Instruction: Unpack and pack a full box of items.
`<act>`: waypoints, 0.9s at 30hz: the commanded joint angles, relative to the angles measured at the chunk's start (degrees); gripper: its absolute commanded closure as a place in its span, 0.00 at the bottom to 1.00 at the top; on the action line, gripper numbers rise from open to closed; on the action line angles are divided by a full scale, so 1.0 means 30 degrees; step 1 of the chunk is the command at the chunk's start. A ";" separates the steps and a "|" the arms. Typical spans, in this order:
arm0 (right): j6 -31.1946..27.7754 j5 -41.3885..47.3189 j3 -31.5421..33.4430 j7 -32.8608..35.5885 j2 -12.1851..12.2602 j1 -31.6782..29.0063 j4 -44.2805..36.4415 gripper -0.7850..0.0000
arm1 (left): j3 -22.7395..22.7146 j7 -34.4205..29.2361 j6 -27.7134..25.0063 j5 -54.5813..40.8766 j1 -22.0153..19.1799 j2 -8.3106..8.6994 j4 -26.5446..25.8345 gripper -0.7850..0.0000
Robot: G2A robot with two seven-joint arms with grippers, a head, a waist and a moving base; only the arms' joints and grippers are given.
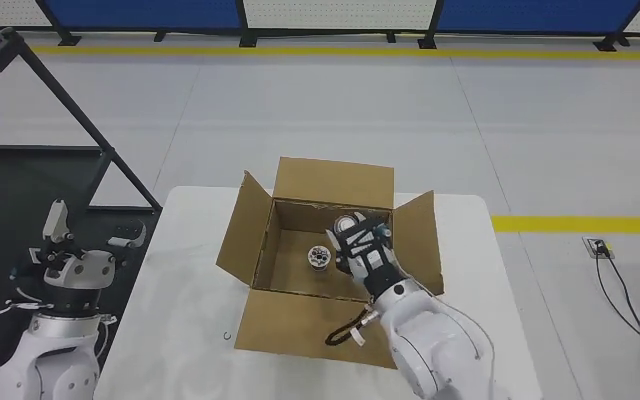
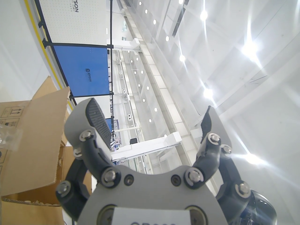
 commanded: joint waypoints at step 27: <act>0.1087 0.3138 -0.1864 0.3630 -0.1764 0.6806 1.3756 0.99 | 0.0126 0.0146 0.0010 0.0193 0.0101 0.0016 -0.0154 0.00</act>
